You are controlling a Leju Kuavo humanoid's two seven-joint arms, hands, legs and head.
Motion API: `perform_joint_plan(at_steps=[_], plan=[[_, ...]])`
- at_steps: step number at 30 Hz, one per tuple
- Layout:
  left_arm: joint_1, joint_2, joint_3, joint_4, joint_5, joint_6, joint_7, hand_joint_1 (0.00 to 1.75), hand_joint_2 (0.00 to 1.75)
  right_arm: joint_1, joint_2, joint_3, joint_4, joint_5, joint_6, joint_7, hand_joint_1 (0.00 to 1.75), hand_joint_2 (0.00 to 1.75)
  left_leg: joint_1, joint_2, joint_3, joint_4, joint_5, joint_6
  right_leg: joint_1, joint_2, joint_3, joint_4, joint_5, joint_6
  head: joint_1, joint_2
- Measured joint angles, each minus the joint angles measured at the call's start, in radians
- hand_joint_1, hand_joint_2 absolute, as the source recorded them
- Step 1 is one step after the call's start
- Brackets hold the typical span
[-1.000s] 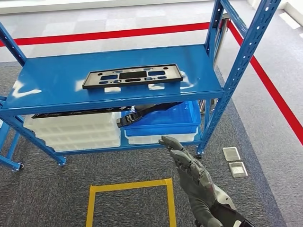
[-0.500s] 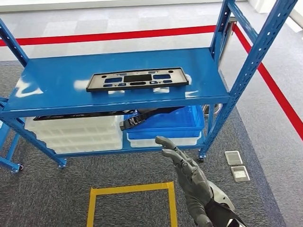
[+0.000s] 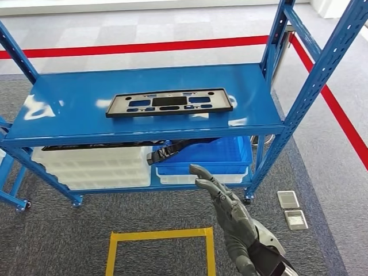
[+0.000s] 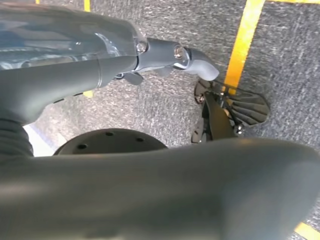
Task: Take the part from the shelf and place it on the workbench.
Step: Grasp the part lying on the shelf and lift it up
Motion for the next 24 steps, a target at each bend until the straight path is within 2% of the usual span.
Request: perform_joint_plan(at_steps=[2,4,5,6,7,9,10,11,14,16,17,18,20,21,22,23,24], plan=[[-0.002,0.0,0.0,0.0,0.0,0.0,0.0,0.0,0.0,-0.001,0.0,0.0,0.0,0.0,0.0,0.0,0.0,0.0,0.003,0.005,-0.027,0.06,-0.034,-0.011,-0.004,-0.006,0.007,-0.002,-0.005,-0.01,0.0,0.0],[-0.002,-0.001,0.0,0.0,0.0,0.0,0.0,0.0,0.0,0.0,0.0,0.0,0.0,0.0,0.0,0.0,0.0,0.0,0.008,0.01,-0.099,0.191,-0.085,-0.022,-0.004,-0.011,0.013,-0.002,-0.012,-0.016,-0.001,0.0],[0.0,-0.001,0.0,0.0,0.0,0.0,0.0,0.0,0.0,0.001,0.0,0.0,0.0,0.0,0.0,0.0,0.0,0.0,0.009,0.011,-0.136,0.251,-0.1,-0.024,-0.004,-0.013,0.016,-0.002,-0.015,-0.017,-0.001,0.0],[0.001,-0.001,0.0,0.001,0.0,0.0,0.0,0.0,0.0,0.001,0.0,0.0,0.0,0.0,0.0,0.0,0.0,0.0,0.01,0.011,-0.159,0.281,-0.096,-0.024,-0.003,-0.013,0.02,-0.002,-0.019,-0.016,-0.001,0.0],[0.002,-0.001,0.0,0.001,0.0,0.0,0.0,0.0,0.0,0.002,0.0,0.0,0.0,0.0,0.0,0.001,0.0,0.0,0.009,0.012,-0.164,0.273,-0.072,-0.022,-0.002,-0.013,0.027,-0.002,-0.024,-0.016,-0.001,0.0],[0.003,-0.001,0.0,0.001,0.0,0.0,-0.001,0.0,0.0,0.002,0.0,0.0,0.0,0.0,0.0,0.001,0.0,0.0,0.005,0.012,-0.126,0.16,0.014,-0.008,-0.001,-0.014,0.045,-0.003,-0.035,-0.013,-0.001,0.0],[0.003,0.0,0.0,0.001,0.0,-0.001,-0.001,0.0,0.0,0.002,0.0,0.0,0.0,0.0,-0.001,0.002,0.0,0.0,0.001,0.013,-0.102,0.102,0.046,0.002,0.001,-0.014,0.052,-0.004,-0.04,-0.011,-0.001,0.0],[0.003,0.0,0.0,0.001,0.0,-0.001,-0.002,0.0,0.0,0.003,0.0,0.0,0.0,0.001,-0.001,0.002,0.0,0.0,-0.004,0.015,-0.084,0.059,0.062,0.011,0.001,-0.015,0.057,-0.005,-0.044,-0.008,-0.001,0.0],[0.001,0.001,0.0,0.001,0.0,-0.001,-0.003,0.0,0.0,0.003,0.0,0.0,0.0,0.001,-0.003,0.004,0.0,0.0,-0.011,0.016,-0.067,0.023,0.052,0.027,-0.001,-0.017,0.06,-0.013,-0.048,0.008,-0.001,0.0],[0.003,0.001,0.0,0.001,0.0,0.0,-0.003,0.0,0.0,0.002,0.0,0.0,0.0,0.0,-0.003,0.008,0.0,0.0,-0.006,0.017,-0.052,0.001,0.054,0.029,0.0,-0.016,0.062,-0.003,-0.059,0.016,-0.001,0.0],[0.003,0.001,0.0,0.001,0.0,0.0,-0.003,0.0,0.0,0.002,-0.001,0.0,0.0,-0.001,-0.004,0.009,0.0,0.0,-0.002,0.018,-0.043,-0.01,0.055,0.031,0.001,-0.014,0.051,0.026,-0.075,0.019,0.0,0.0],[0.003,0.002,0.0,0.001,0.0,-0.001,-0.003,0.0,0.0,0.004,-0.002,0.0,0.0,-0.001,-0.004,0.011,0.0,0.0,0.0,0.019,-0.035,-0.016,0.055,0.032,0.001,-0.012,0.026,0.076,-0.099,0.02,0.0,0.0],[0.003,0.002,0.0,0.001,0.0,-0.002,-0.003,0.0,0.0,0.013,-0.003,0.002,0.001,0.002,-0.006,0.014,0.0,0.0,0.001,0.019,-0.026,-0.019,0.049,0.035,0.001,-0.009,-0.047,0.2,-0.145,0.024,0.0,0.0],[0.004,0.002,0.0,0.002,0.0,-0.002,-0.002,0.0,0.0,0.021,-0.004,0.006,0.0,0.007,-0.01,0.017,0.0,0.0,0.001,0.018,-0.022,-0.018,0.044,0.034,0.001,-0.009,-0.075,0.238,-0.147,0.026,0.0,0.0],[0.006,0.002,0.0,0.002,0.0,-0.002,-0.001,0.0,0.0,0.03,-0.005,0.011,-0.001,0.013,-0.017,0.02,0.0,0.0,0.001,0.018,-0.016,-0.018,0.039,0.033,0.0,-0.008,-0.086,0.24,-0.128,0.027,0.0,0.0],[0.008,0.002,0.0,0.002,0.0,-0.002,0.0,0.0,0.0,0.038,-0.005,0.018,-0.004,0.019,-0.026,0.023,0.0,0.0,0.002,0.017,-0.007,-0.018,0.032,0.03,0.0,-0.008,-0.076,0.202,-0.089,0.029,0.0,0.0],[0.011,0.002,0.0,0.002,0.001,-0.002,0.002,0.0,0.0,0.045,-0.005,0.026,-0.007,0.025,-0.033,0.026,0.0,0.0,0.002,0.016,0.003,-0.016,0.024,0.025,0.0,-0.008,-0.054,0.137,-0.043,0.028,0.0,0.0]])
